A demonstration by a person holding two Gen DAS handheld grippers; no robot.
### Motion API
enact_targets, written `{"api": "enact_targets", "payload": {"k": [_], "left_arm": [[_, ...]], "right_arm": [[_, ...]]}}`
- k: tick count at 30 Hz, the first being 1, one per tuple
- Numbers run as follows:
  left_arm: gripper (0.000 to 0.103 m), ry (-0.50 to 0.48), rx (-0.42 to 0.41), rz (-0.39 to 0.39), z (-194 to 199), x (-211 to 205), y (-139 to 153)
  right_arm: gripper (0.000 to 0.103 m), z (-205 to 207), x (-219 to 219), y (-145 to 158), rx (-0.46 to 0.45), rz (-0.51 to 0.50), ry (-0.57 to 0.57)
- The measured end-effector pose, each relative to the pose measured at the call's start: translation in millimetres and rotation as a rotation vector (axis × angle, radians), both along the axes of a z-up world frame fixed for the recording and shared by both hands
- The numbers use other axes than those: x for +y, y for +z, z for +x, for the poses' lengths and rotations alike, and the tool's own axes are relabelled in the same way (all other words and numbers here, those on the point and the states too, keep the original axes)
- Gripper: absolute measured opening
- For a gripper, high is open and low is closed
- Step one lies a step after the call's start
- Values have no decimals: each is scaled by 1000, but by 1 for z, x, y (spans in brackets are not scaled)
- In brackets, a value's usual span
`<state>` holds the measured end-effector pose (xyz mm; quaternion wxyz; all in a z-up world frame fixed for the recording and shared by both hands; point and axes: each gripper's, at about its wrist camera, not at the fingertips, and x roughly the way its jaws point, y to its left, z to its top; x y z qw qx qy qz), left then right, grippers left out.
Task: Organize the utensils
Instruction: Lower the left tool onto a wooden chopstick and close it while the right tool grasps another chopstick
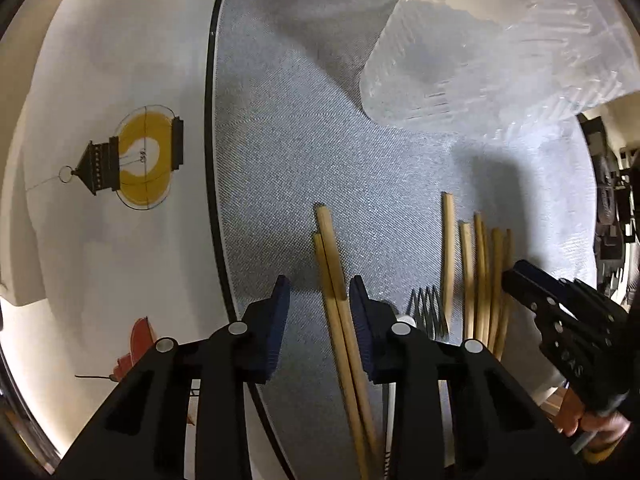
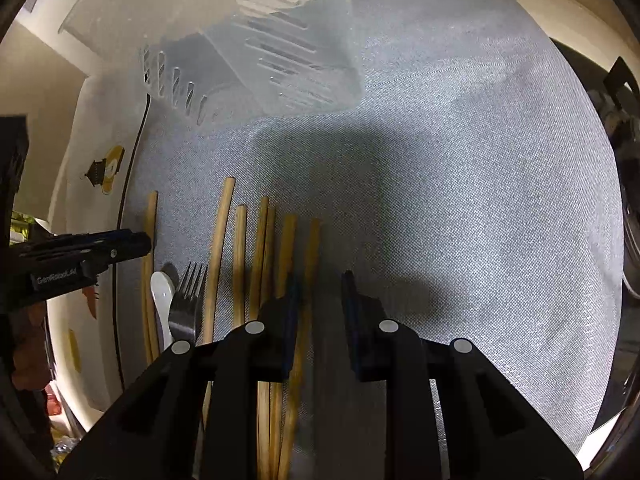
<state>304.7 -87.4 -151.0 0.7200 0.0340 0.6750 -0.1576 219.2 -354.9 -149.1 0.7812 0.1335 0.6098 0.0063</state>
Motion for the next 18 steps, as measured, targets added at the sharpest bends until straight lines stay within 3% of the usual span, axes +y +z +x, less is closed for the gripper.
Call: {"api": "enact_targets", "payload": {"k": [3,6,11,14,18], "left_arm": [[31,-35,-52,76,-7,-2,6],[31,-45,-37,128,-11,-9,3],[32,-63,-45,141,-17,-42,-21],[32,-53,-20,102,-14,-45,-13],[32,-82,-47,133,-4,-59,-8]], "right_arm": [[22,1,-2,1,2,-6,1],[22,0,3,0,-4,-19,11],[22,1,7,1,-5,-26,17],[22,1,9,3,-2,-26,16],[22,2,16,6,-3,-30,19]]}}
